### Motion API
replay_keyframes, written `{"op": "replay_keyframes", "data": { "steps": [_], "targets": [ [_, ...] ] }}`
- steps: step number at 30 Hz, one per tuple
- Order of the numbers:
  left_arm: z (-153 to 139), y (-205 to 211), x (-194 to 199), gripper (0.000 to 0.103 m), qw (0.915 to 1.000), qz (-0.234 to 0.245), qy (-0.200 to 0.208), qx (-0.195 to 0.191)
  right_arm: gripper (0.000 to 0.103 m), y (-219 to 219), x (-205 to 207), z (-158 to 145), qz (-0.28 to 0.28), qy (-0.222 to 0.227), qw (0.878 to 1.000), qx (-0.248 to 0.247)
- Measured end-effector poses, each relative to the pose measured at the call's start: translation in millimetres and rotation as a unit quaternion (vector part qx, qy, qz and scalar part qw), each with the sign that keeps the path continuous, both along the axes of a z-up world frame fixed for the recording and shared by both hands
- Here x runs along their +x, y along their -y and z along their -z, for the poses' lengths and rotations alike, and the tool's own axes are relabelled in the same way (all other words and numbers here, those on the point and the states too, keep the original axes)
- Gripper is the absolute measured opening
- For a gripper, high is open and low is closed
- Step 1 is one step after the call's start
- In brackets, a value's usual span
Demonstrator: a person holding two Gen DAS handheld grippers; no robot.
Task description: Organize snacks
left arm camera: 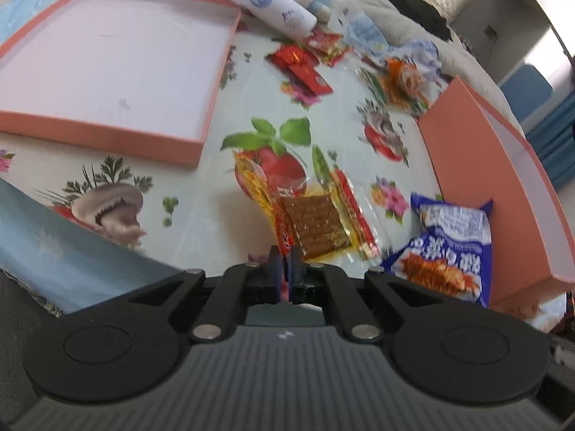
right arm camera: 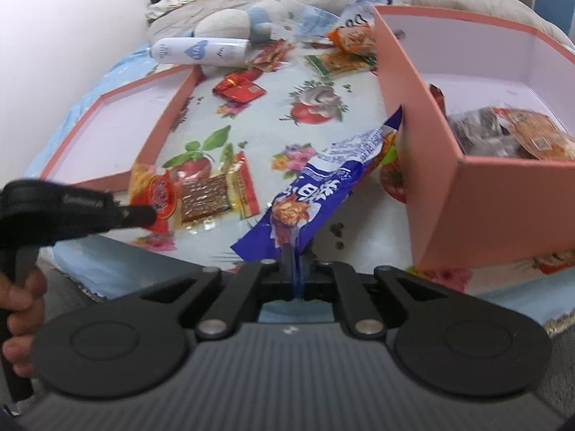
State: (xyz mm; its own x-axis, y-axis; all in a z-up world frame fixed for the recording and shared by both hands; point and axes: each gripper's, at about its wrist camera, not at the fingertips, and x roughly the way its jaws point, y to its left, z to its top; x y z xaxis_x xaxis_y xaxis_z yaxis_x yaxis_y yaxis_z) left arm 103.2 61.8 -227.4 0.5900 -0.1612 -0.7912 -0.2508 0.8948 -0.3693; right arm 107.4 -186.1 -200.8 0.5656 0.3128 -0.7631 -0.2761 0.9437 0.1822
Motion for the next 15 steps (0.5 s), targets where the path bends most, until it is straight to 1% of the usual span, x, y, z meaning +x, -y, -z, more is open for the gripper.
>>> {"op": "replay_keyframes", "data": {
  "steps": [2, 4, 5, 6, 7, 8, 9, 11, 13, 14, 15],
  "targets": [
    [-0.2, 0.5, -2.2, 0.006, 0.9999, 0.013, -0.006, 0.006, 0.009, 2.8, 0.3, 1.7, 0.005, -0.002, 1.000, -0.001],
    [-2.5, 2.3, -2.7, 0.016, 0.9994, 0.029, -0.010, 0.018, 0.014, 4.5, -0.2, 2.4, 0.010, -0.003, 1.000, -0.008],
    [-5.1, 3.7, -4.0, 0.025, 0.9986, 0.043, -0.010, 0.028, 0.019, 5.7, -0.1, 2.0, 0.013, -0.003, 1.000, -0.011],
    [-7.3, 5.1, -4.0, 0.037, 0.9977, 0.055, -0.008, 0.038, 0.028, 7.3, -0.7, 1.7, 0.016, -0.001, 1.000, -0.013],
    [-9.9, 6.6, -3.7, 0.043, 0.9965, 0.067, -0.006, 0.051, 0.034, 9.6, -1.9, 1.1, 0.019, 0.001, 1.000, -0.012],
    [-13.0, 8.2, -4.6, 0.052, 0.9947, 0.079, -0.001, 0.066, 0.046, 11.9, -2.6, 0.3, 0.023, 0.002, 1.000, -0.010],
    [-16.1, 10.2, -4.8, 0.058, 0.9924, 0.093, 0.005, 0.079, 0.057, 14.3, -4.2, -0.4, 0.028, 0.005, 1.000, -0.006],
    [-22.8, 14.3, -4.8, 0.060, 0.9870, 0.124, 0.014, 0.101, 0.068, 17.2, -6.8, -2.1, 0.035, 0.015, 0.999, 0.003],
    [-29.9, 18.9, -2.0, 0.063, 0.9777, 0.168, 0.026, 0.123, 0.069, 17.2, -10.0, -4.6, 0.034, 0.028, 0.999, 0.013],
    [-32.9, 20.5, 0.1, 0.066, 0.9726, 0.191, 0.035, 0.128, 0.069, 15.4, -11.7, -6.5, 0.028, 0.036, 0.999, 0.013],
    [-35.5, 22.5, 3.7, 0.068, 0.9670, 0.214, 0.041, 0.132, 0.069, 11.9, -12.8, -7.7, 0.019, 0.044, 0.999, 0.014]
  ]
}}
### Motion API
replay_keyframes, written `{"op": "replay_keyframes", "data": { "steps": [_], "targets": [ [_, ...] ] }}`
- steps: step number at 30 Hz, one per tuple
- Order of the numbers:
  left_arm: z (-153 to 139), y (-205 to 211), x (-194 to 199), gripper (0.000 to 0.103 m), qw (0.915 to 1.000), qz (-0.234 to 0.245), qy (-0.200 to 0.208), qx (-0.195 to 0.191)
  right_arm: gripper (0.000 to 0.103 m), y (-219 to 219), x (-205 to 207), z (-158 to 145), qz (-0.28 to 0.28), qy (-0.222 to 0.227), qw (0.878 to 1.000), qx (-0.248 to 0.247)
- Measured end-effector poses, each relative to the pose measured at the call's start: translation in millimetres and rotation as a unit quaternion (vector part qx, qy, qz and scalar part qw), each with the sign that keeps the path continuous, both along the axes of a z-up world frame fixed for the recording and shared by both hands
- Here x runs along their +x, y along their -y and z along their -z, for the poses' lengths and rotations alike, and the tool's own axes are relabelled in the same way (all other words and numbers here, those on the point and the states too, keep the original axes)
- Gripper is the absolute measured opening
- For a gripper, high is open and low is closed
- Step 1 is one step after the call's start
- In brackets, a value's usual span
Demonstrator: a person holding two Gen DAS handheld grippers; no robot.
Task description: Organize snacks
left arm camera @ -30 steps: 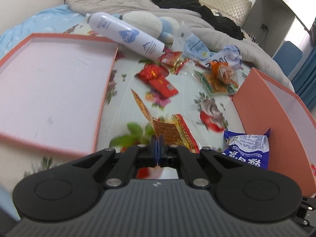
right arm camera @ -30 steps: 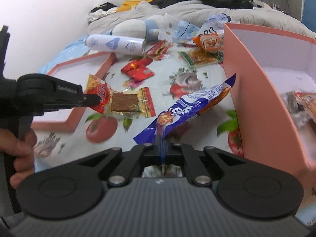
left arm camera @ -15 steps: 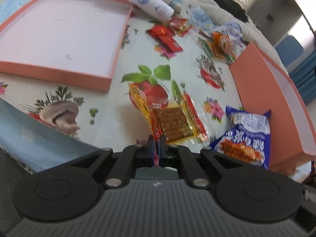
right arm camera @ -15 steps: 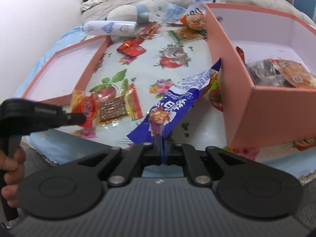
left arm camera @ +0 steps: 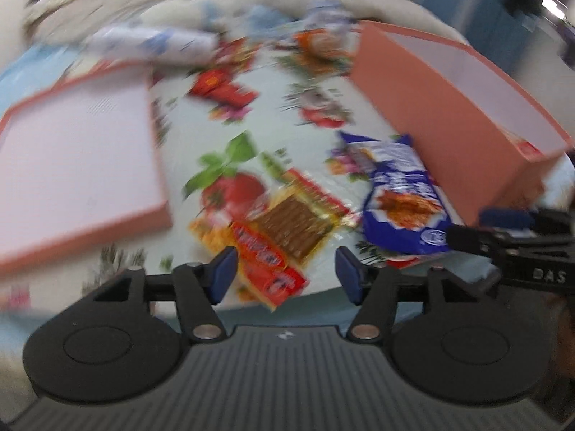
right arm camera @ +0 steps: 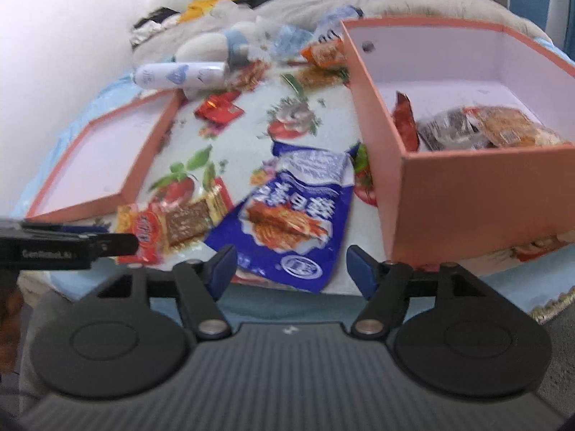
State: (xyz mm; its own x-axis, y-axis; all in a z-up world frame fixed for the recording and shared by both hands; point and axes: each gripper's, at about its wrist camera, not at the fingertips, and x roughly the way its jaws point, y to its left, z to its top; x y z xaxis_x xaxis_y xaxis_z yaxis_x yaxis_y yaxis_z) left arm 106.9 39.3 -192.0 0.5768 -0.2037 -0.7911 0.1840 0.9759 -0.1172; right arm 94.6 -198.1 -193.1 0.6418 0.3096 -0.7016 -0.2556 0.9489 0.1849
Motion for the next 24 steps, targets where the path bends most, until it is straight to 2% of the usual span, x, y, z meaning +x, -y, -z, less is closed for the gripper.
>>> {"op": "replay_keyframes", "data": {
  "steps": [2, 5, 8, 12, 15, 17, 24],
  "targets": [
    [-3.4, 5.1, 7.1, 0.068, 0.9988, 0.044, 0.007, 0.018, 0.069, -7.4, -0.3, -2.3, -0.011, 0.015, 1.000, -0.001],
    [-1.5, 14.2, 21.1, 0.068, 0.9922, 0.112, 0.013, 0.054, 0.069, -17.9, 5.1, -0.7, -0.015, 0.030, 0.999, -0.018],
    [5.4, 20.1, 35.8, 0.068, 0.9837, 0.162, 0.011, 0.076, 0.069, -24.2, 12.6, 1.8, -0.011, 0.040, 0.999, -0.024],
    [23.2, 27.2, 55.4, 0.068, 0.9700, 0.225, -0.015, 0.092, 0.069, -30.1, 24.3, 5.7, -0.003, 0.047, 0.998, -0.036],
    [37.1, 28.8, 66.7, 0.068, 0.9632, 0.241, -0.036, 0.113, 0.069, -30.2, 34.4, 9.1, 0.006, 0.034, 0.999, -0.032],
    [43.5, 27.2, 70.9, 0.068, 0.9614, 0.247, -0.041, 0.114, 0.069, -30.5, 41.2, 11.7, 0.009, 0.026, 0.999, -0.030],
    [55.4, 13.5, 81.8, 0.069, 0.9655, 0.242, -0.063, 0.074, 0.069, -37.7, 62.6, 19.7, -0.007, 0.009, 1.000, -0.026]
  ]
}}
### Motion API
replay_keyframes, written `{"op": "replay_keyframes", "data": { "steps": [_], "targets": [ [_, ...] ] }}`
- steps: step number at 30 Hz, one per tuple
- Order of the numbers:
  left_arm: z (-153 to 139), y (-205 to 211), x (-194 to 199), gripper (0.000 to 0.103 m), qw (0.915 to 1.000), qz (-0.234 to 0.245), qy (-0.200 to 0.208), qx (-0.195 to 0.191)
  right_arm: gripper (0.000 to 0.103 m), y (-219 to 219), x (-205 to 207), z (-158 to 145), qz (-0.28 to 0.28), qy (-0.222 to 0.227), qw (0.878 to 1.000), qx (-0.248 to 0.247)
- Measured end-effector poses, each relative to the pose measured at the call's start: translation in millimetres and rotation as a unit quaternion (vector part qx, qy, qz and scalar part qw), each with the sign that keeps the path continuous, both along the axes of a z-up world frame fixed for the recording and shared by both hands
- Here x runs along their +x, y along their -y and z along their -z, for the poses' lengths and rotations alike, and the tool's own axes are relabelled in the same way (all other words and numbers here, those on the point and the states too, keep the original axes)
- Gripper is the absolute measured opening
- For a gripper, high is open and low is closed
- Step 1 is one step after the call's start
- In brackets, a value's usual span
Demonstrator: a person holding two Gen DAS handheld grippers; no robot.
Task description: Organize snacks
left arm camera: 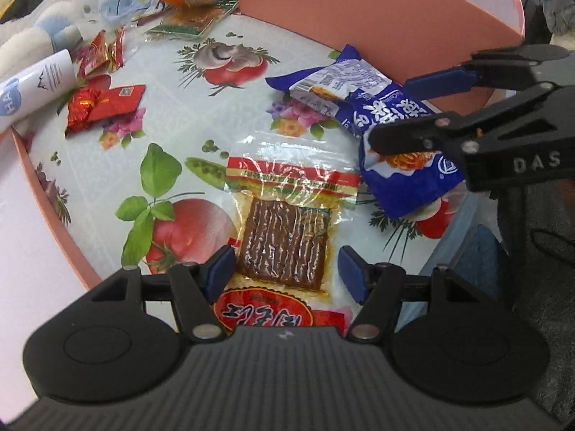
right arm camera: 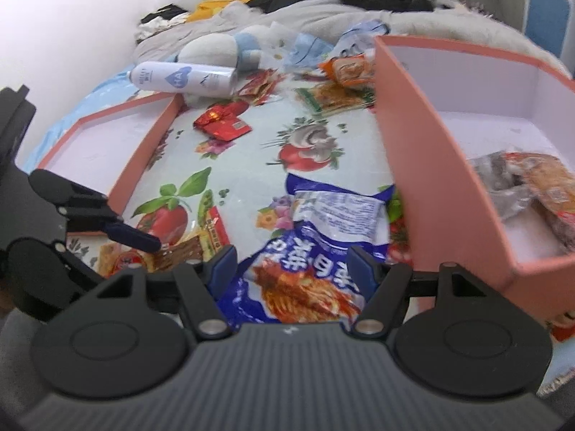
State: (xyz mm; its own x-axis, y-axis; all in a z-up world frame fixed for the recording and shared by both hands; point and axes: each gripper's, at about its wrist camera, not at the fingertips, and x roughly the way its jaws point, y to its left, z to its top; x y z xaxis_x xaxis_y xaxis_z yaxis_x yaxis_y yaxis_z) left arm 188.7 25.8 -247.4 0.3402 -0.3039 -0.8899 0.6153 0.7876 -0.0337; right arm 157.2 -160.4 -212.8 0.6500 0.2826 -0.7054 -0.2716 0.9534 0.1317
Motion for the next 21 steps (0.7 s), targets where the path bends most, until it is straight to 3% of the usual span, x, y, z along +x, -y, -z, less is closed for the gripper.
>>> {"op": "replay_keyframes", "data": {
  "steps": [3, 6, 11, 17, 21],
  "targets": [
    [0.9, 0.2, 2.8, 0.064, 0.9999, -0.011, -0.001, 0.004, 0.070, -4.7, 6.0, 2.0, 0.000, 0.004, 1.000, -0.006],
    [0.4, 0.2, 2.4, 0.061, 0.9997, -0.023, 0.000, 0.001, 0.080, -10.1, 10.6, 5.8, -0.008, 0.002, 1.000, -0.019],
    [0.2, -0.8, -1.2, 0.059, 0.9989, -0.045, 0.008, -0.008, 0.079, -13.5, 15.9, 13.4, -0.009, -0.003, 0.999, -0.034],
    [-2.5, -8.9, -3.6, 0.058, 0.9948, -0.094, 0.020, -0.031, 0.075, -14.0, 21.0, 26.1, -0.011, -0.005, 0.999, -0.052],
    [-6.2, -22.6, -3.1, 0.055, 0.9859, -0.153, 0.020, -0.066, 0.063, -18.4, 19.7, 29.0, -0.030, 0.003, 0.996, -0.081]
  ]
}}
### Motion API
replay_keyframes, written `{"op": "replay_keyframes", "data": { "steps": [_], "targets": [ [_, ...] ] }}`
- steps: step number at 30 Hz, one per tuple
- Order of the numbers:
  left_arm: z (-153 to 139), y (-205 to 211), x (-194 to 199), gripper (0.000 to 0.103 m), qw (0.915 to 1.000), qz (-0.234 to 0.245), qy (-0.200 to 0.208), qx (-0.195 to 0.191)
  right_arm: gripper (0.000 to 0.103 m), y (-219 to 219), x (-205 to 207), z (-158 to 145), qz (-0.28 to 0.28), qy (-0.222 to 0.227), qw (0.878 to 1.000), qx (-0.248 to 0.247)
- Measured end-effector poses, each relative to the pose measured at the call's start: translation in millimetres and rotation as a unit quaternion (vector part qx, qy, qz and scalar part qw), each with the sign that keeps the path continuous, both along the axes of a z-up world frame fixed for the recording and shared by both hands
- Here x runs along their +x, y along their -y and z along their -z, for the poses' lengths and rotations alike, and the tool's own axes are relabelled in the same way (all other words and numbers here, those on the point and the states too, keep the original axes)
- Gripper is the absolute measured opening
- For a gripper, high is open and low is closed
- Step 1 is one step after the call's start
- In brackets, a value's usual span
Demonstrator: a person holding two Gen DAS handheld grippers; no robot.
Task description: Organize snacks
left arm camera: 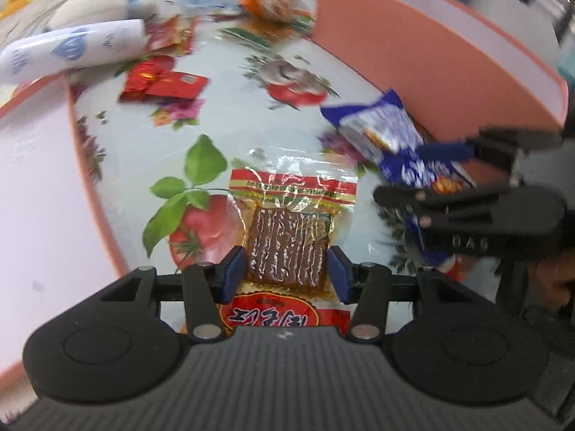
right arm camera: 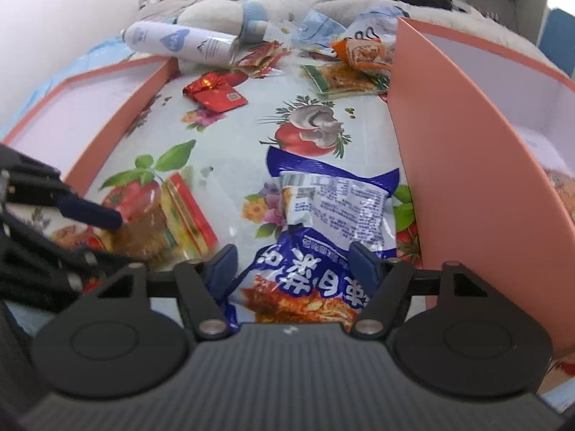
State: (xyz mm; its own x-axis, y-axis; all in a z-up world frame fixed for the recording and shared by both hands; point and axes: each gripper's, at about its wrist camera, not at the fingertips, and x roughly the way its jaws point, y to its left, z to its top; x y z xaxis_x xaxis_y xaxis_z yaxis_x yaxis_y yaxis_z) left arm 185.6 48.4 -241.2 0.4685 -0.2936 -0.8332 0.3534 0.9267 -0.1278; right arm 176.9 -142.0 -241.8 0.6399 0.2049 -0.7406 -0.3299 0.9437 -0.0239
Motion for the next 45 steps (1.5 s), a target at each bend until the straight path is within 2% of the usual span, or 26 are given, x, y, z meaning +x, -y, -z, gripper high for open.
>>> {"op": "replay_keyframes", "data": {
  "steps": [2, 4, 5, 7, 9, 12, 15, 16, 18, 20, 21, 23, 25, 28, 30, 34, 38, 40, 45],
  "targets": [
    [-2.9, -5.3, -1.8, 0.055, 0.9995, -0.029, 0.000, -0.016, 0.061, -3.5, -1.7, 1.7, -0.012, 0.003, 1.000, -0.017],
    [-4.1, -9.3, -3.4, 0.011, 0.9981, -0.054, -0.007, -0.030, 0.055, -7.7, -4.6, 1.4, -0.020, 0.011, 0.999, -0.031],
    [-4.5, -11.1, -4.5, 0.007, 0.9970, -0.068, -0.014, -0.035, 0.049, -9.1, -5.7, 0.6, -0.022, 0.015, 0.999, -0.036],
    [-5.5, -16.8, -5.7, 0.007, 0.9939, -0.096, -0.016, -0.051, 0.038, -10.6, -7.5, -2.8, -0.020, 0.023, 0.999, -0.041],
    [-5.0, -20.0, -6.8, 0.007, 0.9923, -0.110, -0.017, -0.054, 0.033, -9.5, -7.2, -5.3, -0.015, 0.024, 0.999, -0.038],
    [-5.8, -27.4, -8.6, 0.008, 0.9904, -0.119, -0.021, -0.067, 0.030, -5.4, -10.4, -12.6, -0.006, 0.031, 0.999, -0.026],
    [-9.7, -37.3, -11.2, 0.010, 0.9881, -0.138, -0.019, -0.065, 0.030, 1.9, -13.1, -20.0, 0.003, 0.022, 1.000, 0.016],
    [-10.8, -43.4, -12.1, 0.013, 0.9857, -0.148, -0.026, -0.076, 0.030, 3.2, -14.5, -22.6, 0.003, 0.022, 0.999, 0.029],
    [-13.5, -60.4, -17.4, 0.035, 0.9755, -0.177, -0.043, -0.124, 0.030, 4.0, -14.4, -27.9, -0.002, 0.018, 0.998, 0.064],
    [-17.4, -75.0, -26.4, 0.051, 0.9637, -0.209, -0.046, -0.159, 0.030, 0.1, -12.2, -32.9, -0.017, 0.020, 0.996, 0.087],
    [-18.9, -80.3, -31.3, 0.055, 0.9589, -0.223, -0.045, -0.170, 0.030, -5.3, -11.2, -35.2, -0.029, 0.026, 0.995, 0.087],
    [-19.5, -91.0, -39.9, 0.057, 0.9461, -0.255, -0.051, -0.193, 0.030, -16.8, -8.4, -37.9, -0.057, 0.033, 0.994, 0.093],
    [-15.5, -103.0, -49.1, 0.058, 0.9275, -0.289, -0.060, -0.229, 0.030, -27.4, -2.6, -36.8, -0.081, 0.032, 0.990, 0.110],
    [-3.3, -116.8, -56.1, 0.060, 0.9016, -0.335, -0.083, -0.260, 0.030, -41.2, 10.8, -25.8, -0.103, 0.005, 0.987, 0.122],
    [5.4, -124.3, -60.3, 0.060, 0.8862, -0.363, -0.096, -0.272, 0.030, -51.4, 17.6, -15.1, -0.108, -0.010, 0.988, 0.105],
    [20.1, -136.2, -65.1, 0.060, 0.8578, -0.385, -0.113, -0.321, 0.030, -63.2, 15.6, -8.5, -0.127, -0.009, 0.989, 0.070],
    [31.3, -136.4, -64.4, 0.060, 0.8339, -0.392, -0.119, -0.370, 0.031, -58.8, 14.4, -1.9, -0.122, -0.013, 0.989, 0.082],
    [36.0, -131.8, -61.5, 0.060, 0.8277, -0.387, -0.122, -0.388, 0.031, -52.9, 16.8, -1.9, -0.110, -0.024, 0.988, 0.104],
    [41.2, -113.2, -50.3, 0.058, 0.8296, -0.372, -0.119, -0.399, 0.031, -44.9, 23.7, -0.8, -0.091, -0.046, 0.985, 0.139]
  ]
}}
